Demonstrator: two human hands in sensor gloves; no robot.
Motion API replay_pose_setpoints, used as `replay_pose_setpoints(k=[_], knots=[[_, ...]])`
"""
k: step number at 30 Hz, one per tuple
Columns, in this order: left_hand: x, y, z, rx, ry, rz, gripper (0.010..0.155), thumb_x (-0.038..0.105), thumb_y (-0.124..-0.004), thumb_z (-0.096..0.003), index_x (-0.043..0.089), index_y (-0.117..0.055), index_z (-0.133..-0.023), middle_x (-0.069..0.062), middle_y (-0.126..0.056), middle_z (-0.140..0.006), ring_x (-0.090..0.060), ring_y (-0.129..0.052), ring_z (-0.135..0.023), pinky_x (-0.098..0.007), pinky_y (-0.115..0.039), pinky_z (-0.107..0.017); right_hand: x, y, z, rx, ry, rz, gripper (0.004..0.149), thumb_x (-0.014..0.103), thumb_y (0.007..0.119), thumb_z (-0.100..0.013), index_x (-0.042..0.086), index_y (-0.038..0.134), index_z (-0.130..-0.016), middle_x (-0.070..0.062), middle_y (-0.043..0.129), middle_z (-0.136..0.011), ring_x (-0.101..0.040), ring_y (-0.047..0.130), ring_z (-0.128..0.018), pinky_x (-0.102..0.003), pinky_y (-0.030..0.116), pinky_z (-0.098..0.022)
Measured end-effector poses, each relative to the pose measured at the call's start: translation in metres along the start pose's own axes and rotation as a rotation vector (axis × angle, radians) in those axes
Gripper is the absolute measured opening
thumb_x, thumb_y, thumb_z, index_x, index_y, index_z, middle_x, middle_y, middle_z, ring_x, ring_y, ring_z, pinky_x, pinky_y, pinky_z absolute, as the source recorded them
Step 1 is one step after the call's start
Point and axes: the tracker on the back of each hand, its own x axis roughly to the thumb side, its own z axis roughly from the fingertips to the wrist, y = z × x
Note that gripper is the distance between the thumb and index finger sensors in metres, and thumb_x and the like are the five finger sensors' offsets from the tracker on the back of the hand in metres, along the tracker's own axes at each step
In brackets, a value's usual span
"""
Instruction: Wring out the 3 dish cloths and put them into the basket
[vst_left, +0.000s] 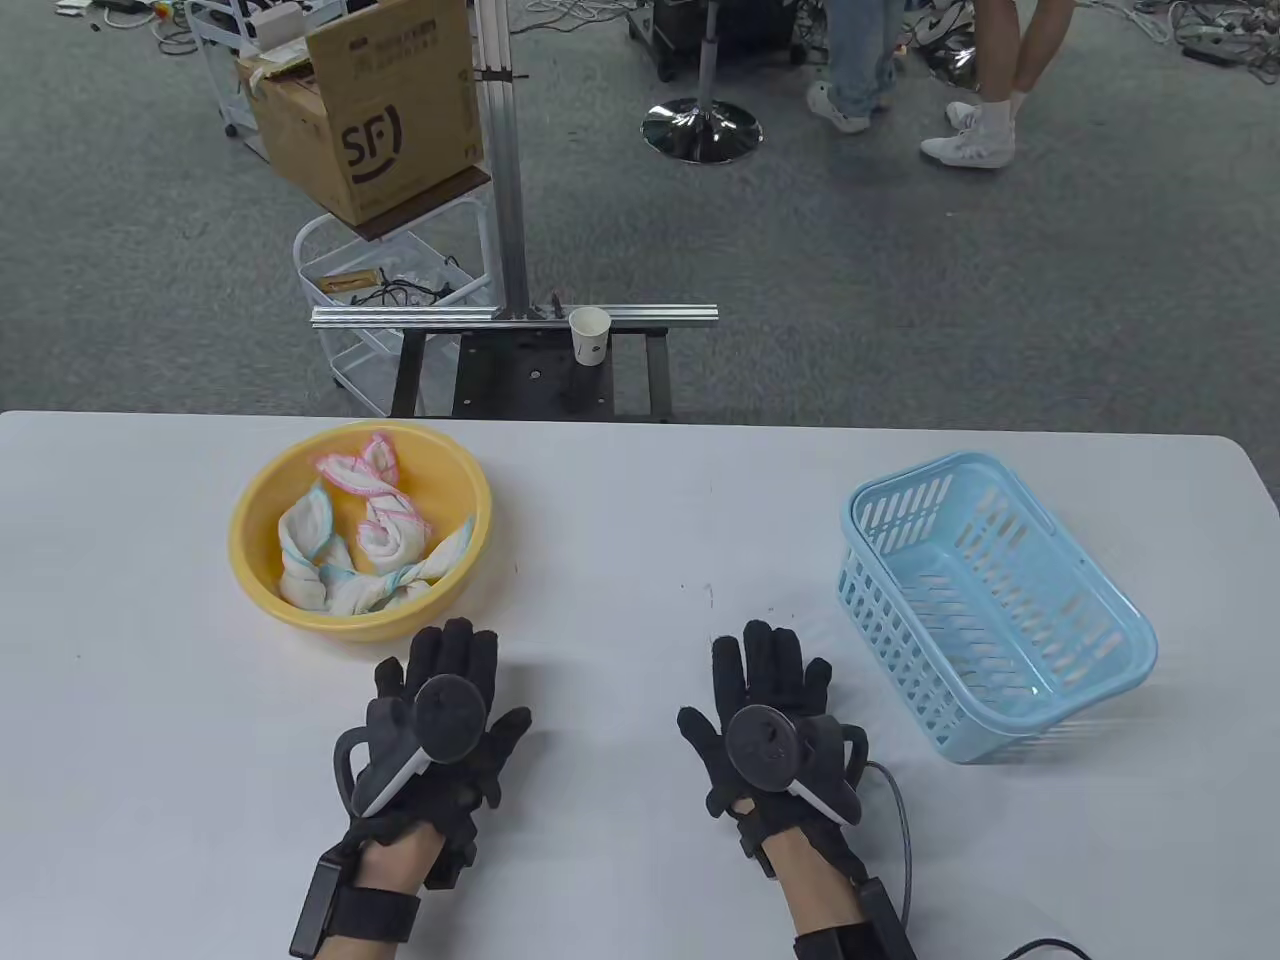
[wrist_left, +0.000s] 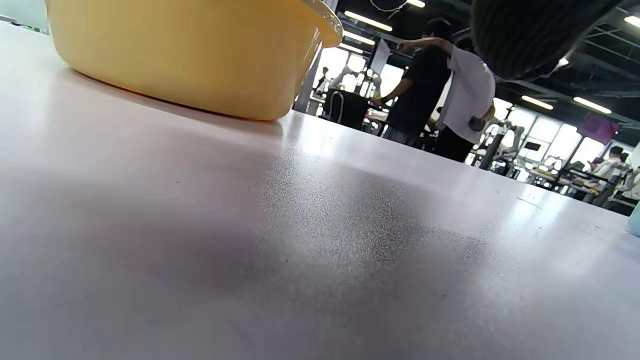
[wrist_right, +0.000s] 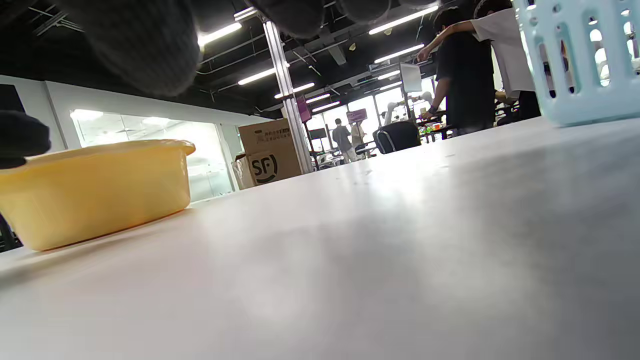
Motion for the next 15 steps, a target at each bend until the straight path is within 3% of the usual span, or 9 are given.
replay_pose_setpoints(k=[15], knots=[[0.0014,-0.0025,-0.0007,-0.014,-0.001,-0.014,0.09,0.066,-0.075,-0.0429,0.039,-0.025,-0.113,0.015,-0.015,-0.119,-0.021,-0.014,-0.117,-0.061,-0.016,-0.081,-0.0014,-0.0004,0.0004,-0.005,0.003,-0.011,0.081,0.06,0.071,-0.053,0.015,0.034,-0.11,-0.022,0.025,-0.115,-0.053,0.025,-0.106,-0.077,0.028,-0.068]])
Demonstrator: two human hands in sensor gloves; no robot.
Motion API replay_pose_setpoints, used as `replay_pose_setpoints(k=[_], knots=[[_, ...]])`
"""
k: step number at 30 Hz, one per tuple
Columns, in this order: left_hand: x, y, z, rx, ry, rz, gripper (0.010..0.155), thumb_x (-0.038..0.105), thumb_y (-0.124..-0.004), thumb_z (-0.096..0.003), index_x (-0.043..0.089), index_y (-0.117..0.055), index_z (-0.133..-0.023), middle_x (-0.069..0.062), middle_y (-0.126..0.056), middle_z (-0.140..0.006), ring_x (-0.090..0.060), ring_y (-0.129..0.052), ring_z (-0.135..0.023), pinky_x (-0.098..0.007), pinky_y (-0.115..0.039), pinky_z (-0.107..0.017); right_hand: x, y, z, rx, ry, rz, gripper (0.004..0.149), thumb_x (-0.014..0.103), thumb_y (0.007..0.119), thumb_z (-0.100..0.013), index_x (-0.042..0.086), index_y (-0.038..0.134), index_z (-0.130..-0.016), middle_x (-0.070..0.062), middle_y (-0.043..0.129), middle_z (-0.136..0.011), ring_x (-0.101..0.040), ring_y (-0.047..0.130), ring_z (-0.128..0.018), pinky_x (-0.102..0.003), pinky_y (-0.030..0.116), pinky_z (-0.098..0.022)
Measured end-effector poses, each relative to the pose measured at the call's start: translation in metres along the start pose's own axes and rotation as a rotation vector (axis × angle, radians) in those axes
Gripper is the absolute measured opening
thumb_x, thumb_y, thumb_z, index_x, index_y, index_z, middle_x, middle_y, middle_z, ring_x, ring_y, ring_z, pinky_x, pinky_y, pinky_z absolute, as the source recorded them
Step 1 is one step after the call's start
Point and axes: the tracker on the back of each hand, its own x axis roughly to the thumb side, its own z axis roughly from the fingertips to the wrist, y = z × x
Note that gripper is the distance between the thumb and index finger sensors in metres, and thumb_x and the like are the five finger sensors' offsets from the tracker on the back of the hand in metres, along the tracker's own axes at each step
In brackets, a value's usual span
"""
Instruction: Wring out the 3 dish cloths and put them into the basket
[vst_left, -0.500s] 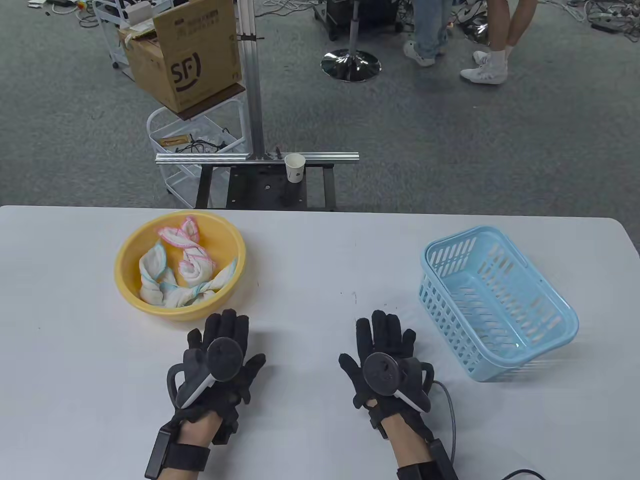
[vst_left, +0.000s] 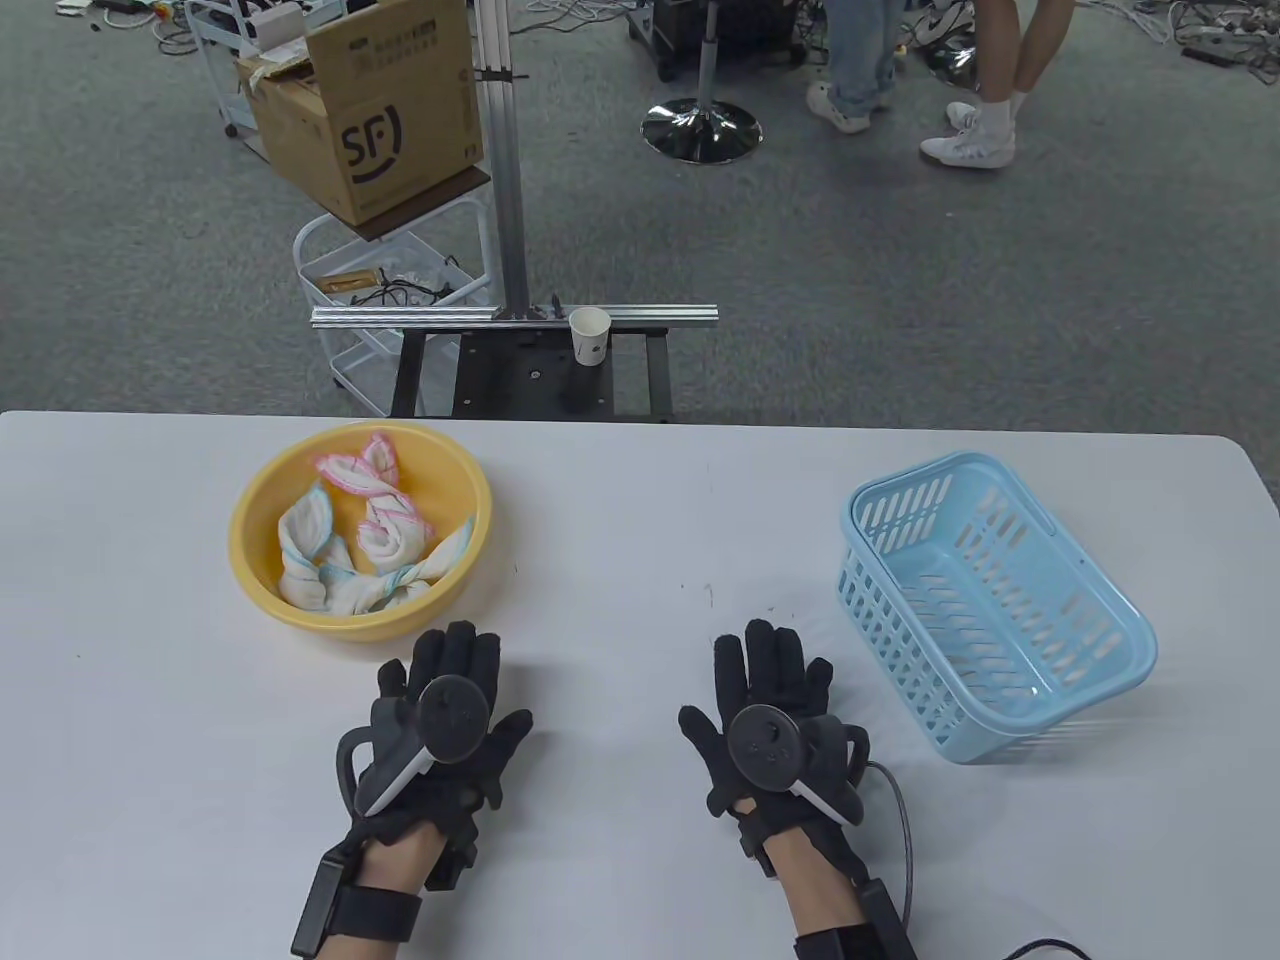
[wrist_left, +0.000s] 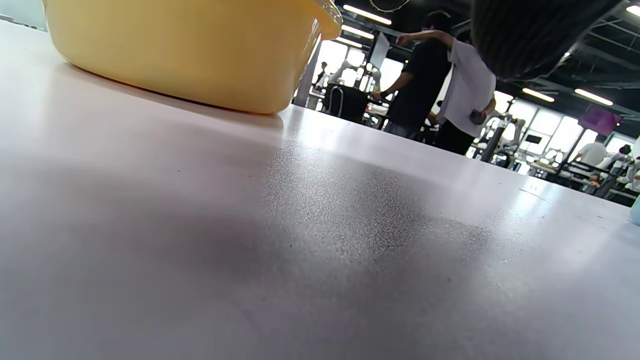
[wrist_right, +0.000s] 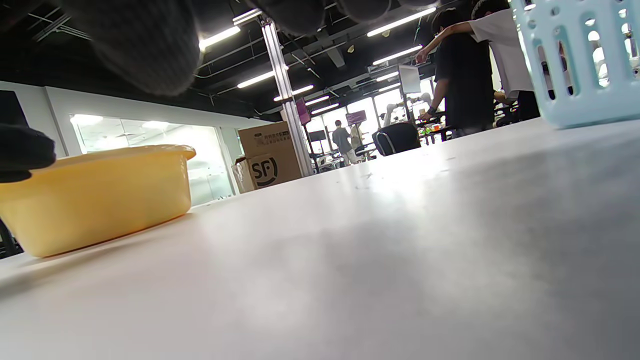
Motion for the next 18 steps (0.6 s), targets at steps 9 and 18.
replay_pose_setpoints(k=[9,18], knots=[[0.0009,0.0003,0.0003,0.002,-0.003,-0.009,0.09,0.066,-0.075,-0.0429,0.039,-0.025,-0.113,0.015,-0.015,-0.119,-0.021,-0.015,-0.117,-0.061,-0.017,-0.081,0.0003,-0.0015,0.0006,-0.005,-0.002,-0.009,0.081,0.061,0.071,-0.053,0.015,0.034,-0.11,-0.022,0.025,-0.115,-0.053,0.026,-0.106,-0.077,0.029,-0.068],[0.0064,0.0082,0.0027,0.026,-0.014,-0.006,0.089,0.066,-0.075,-0.0431,0.038,-0.027,-0.113,0.014,-0.019,-0.119,-0.022,-0.02,-0.117,-0.059,-0.022,-0.083,0.0003,-0.004,0.0021,-0.014,0.004,-0.047,0.082,0.06,0.071,-0.053,0.015,0.034,-0.11,-0.023,0.025,-0.115,-0.053,0.027,-0.106,-0.076,0.03,-0.068]])
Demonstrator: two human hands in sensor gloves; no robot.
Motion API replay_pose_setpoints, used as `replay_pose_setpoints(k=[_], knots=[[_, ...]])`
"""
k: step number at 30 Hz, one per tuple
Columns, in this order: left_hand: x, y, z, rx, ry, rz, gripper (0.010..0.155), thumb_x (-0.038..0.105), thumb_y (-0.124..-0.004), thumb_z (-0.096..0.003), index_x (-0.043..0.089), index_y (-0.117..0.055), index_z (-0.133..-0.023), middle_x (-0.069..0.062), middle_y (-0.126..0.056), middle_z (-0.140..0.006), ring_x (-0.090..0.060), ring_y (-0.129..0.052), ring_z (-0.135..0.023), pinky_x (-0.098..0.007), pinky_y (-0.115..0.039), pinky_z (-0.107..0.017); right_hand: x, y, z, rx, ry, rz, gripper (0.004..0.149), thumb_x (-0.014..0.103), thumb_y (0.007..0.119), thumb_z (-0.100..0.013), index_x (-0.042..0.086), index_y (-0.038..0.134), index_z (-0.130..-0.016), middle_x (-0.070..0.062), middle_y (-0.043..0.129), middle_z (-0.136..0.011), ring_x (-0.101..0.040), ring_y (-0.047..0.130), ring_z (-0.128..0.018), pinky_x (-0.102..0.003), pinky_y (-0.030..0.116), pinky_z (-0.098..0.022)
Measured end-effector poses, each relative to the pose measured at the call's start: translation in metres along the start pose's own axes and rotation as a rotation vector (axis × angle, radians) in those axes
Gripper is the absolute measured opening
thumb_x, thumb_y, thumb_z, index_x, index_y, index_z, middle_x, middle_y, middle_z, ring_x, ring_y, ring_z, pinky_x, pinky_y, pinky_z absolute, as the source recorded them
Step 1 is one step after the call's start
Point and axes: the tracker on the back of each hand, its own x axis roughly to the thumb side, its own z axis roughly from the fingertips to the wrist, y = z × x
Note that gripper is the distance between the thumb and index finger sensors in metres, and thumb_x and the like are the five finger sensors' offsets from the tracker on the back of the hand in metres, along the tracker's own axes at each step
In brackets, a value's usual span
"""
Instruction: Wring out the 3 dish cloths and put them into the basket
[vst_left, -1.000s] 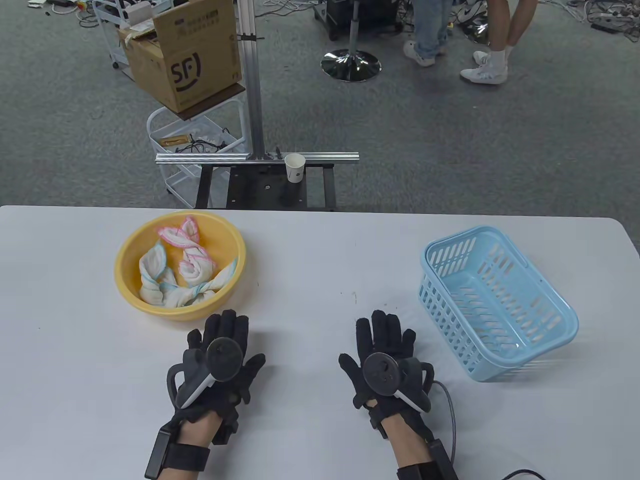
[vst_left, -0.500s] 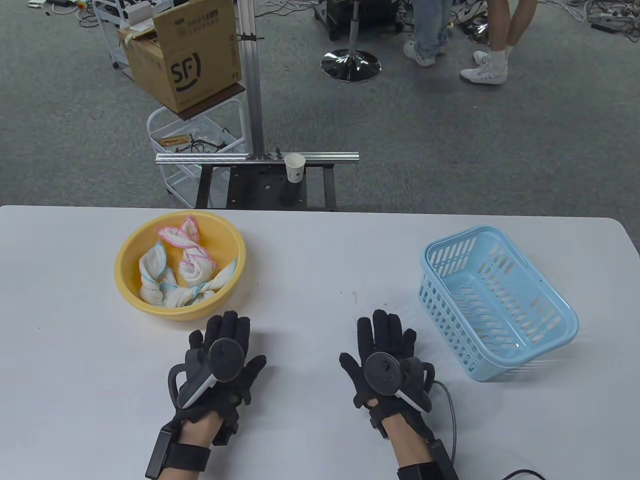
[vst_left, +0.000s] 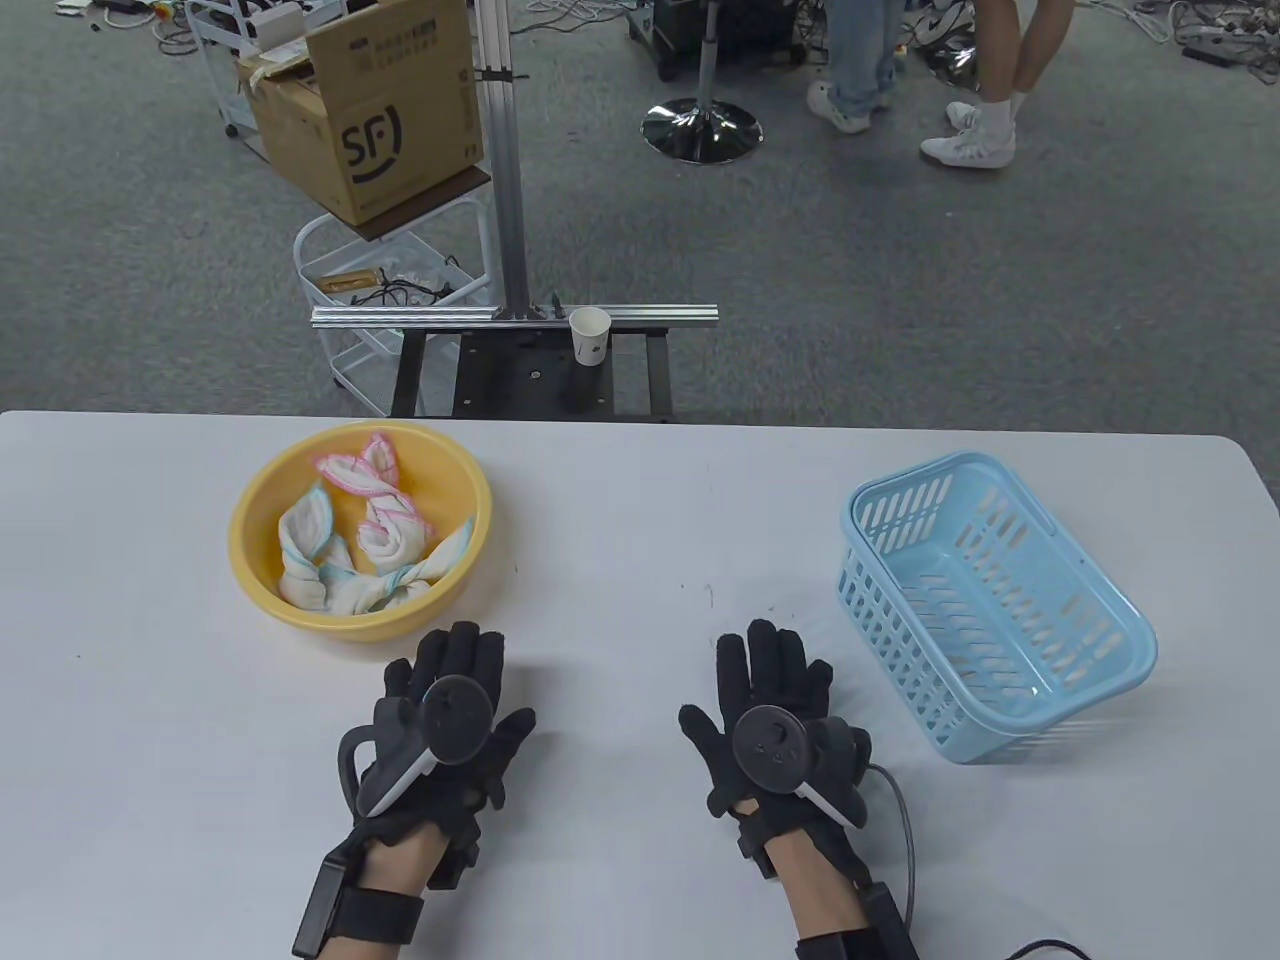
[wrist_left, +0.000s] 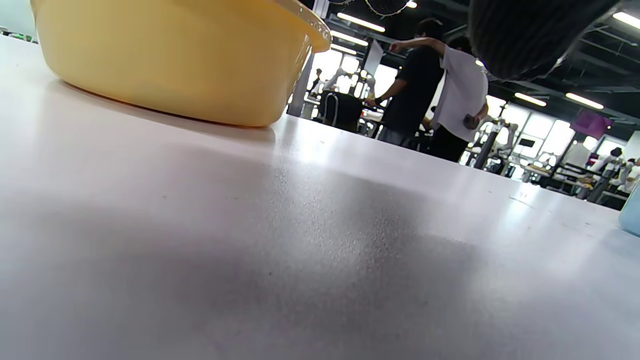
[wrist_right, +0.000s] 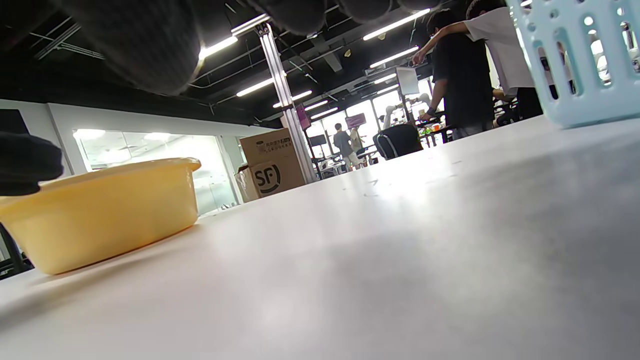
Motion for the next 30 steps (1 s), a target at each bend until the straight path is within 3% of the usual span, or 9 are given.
replay_pose_setpoints(k=[8,12,22,30], knots=[[0.005,0.023,0.0,0.041,0.011,0.059,0.089,0.066,-0.075,-0.0432,0.038,-0.026,-0.113,0.013,-0.021,-0.119,-0.023,-0.023,-0.117,-0.059,-0.025,-0.083,0.002,0.003,0.0,0.011,-0.009,-0.036,0.081,0.06,0.071,-0.053,0.014,0.034,-0.11,-0.023,0.025,-0.115,-0.053,0.028,-0.105,-0.076,0.031,-0.068],[0.002,0.049,-0.004,0.051,0.029,0.112,0.089,0.065,-0.075,-0.0436,0.038,-0.026,-0.113,0.013,-0.02,-0.119,-0.024,-0.023,-0.117,-0.058,-0.026,-0.083,0.002,0.002,0.0,0.007,-0.009,-0.052,0.081,0.06,0.071,-0.054,0.014,0.034,-0.11,-0.023,0.026,-0.115,-0.054,0.028,-0.105,-0.076,0.031,-0.068],[-0.045,0.116,-0.043,-0.007,0.174,0.135,0.089,0.059,-0.08,-0.0451,0.04,-0.025,-0.113,0.015,-0.02,-0.119,-0.023,-0.022,-0.118,-0.058,-0.027,-0.083,0.001,0.001,0.0,0.001,0.002,-0.091,0.081,0.059,0.071,-0.054,0.014,0.034,-0.11,-0.023,0.026,-0.115,-0.054,0.029,-0.105,-0.076,0.032,-0.068],[-0.078,0.126,-0.08,-0.114,0.335,0.134,0.086,0.053,-0.081,-0.047,0.04,-0.027,-0.113,0.015,-0.023,-0.119,-0.023,-0.027,-0.117,-0.057,-0.029,-0.083,0.002,0.001,0.0,0.009,-0.003,-0.088,0.08,0.059,0.071,-0.054,0.014,0.034,-0.109,-0.023,0.027,-0.115,-0.054,0.032,-0.105,-0.076,0.034,-0.068]])
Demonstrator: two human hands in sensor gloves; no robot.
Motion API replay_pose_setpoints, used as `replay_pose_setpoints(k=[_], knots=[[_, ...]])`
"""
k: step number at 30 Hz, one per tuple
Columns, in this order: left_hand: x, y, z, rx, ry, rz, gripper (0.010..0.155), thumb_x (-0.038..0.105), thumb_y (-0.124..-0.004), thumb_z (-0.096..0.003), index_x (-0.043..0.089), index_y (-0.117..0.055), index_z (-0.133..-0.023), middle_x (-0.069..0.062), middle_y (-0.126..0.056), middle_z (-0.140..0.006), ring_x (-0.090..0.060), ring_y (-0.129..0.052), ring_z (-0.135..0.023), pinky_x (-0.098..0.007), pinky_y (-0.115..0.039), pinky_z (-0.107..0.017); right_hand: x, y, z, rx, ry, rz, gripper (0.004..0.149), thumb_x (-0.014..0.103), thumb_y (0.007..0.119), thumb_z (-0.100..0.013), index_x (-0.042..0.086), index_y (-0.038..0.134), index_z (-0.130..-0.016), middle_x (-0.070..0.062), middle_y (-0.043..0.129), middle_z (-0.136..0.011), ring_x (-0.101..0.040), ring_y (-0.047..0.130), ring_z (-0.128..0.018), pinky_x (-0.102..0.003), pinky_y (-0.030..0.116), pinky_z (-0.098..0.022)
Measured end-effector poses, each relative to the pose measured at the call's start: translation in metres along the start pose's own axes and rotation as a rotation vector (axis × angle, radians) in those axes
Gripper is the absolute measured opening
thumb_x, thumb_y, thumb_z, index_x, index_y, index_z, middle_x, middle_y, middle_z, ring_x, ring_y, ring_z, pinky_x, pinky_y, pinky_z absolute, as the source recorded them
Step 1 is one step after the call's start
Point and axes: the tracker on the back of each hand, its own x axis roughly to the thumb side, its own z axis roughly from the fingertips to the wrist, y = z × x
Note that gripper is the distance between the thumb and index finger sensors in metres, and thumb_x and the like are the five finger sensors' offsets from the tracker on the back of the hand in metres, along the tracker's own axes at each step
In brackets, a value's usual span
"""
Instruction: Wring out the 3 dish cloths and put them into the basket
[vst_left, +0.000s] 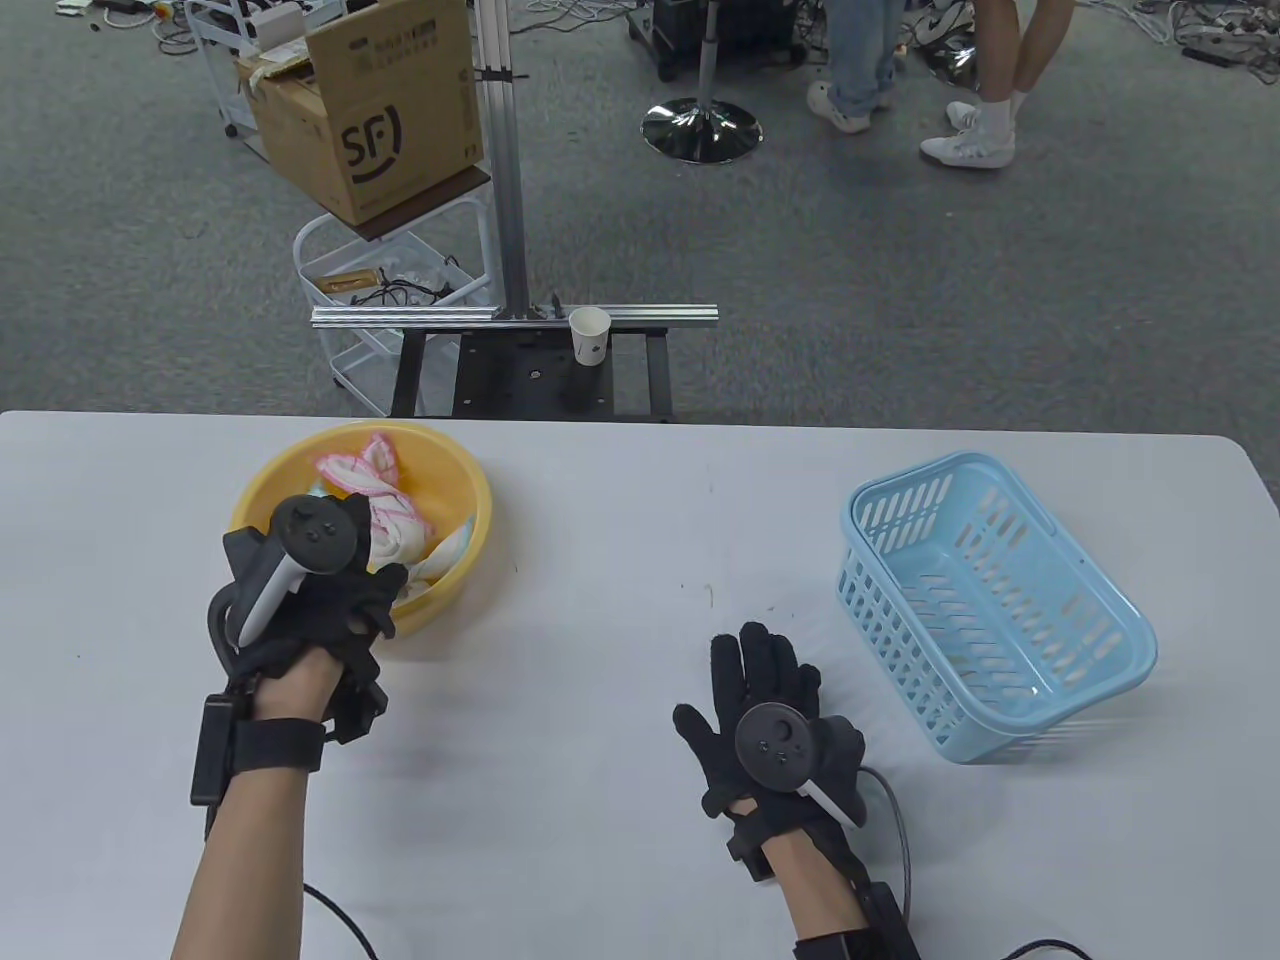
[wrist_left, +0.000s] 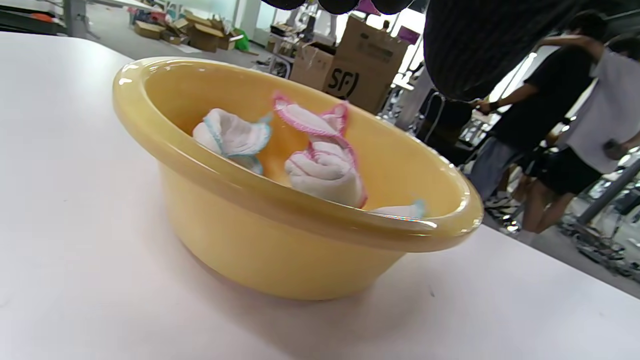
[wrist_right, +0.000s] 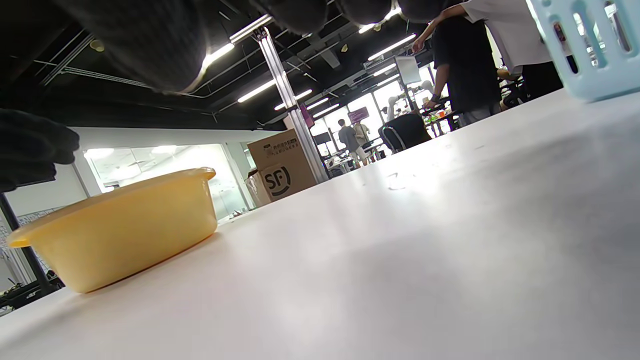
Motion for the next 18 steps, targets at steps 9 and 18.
replay_pose_setpoints(k=[9,18], knots=[[-0.004,-0.011,-0.037,-0.106,0.078,0.015,0.079,0.048,-0.082,-0.0477,0.039,-0.037,-0.112,0.013,-0.034,-0.118,-0.023,-0.035,-0.116,-0.056,-0.032,-0.083,-0.001,-0.001,0.001,-0.007,0.001,-0.013,0.08,0.058,0.071,-0.054,0.014,0.035,-0.109,-0.023,0.029,-0.115,-0.054,0.033,-0.105,-0.076,0.035,-0.068],[0.03,-0.025,-0.059,-0.194,-0.04,0.005,0.07,0.042,-0.085,-0.0473,0.036,-0.054,-0.109,0.009,-0.053,-0.113,-0.026,-0.059,-0.107,-0.051,-0.049,-0.081,-0.005,0.001,0.001,0.016,0.007,-0.018,0.079,0.057,0.071,-0.054,0.013,0.036,-0.109,-0.024,0.031,-0.115,-0.054,0.037,-0.104,-0.076,0.037,-0.068]])
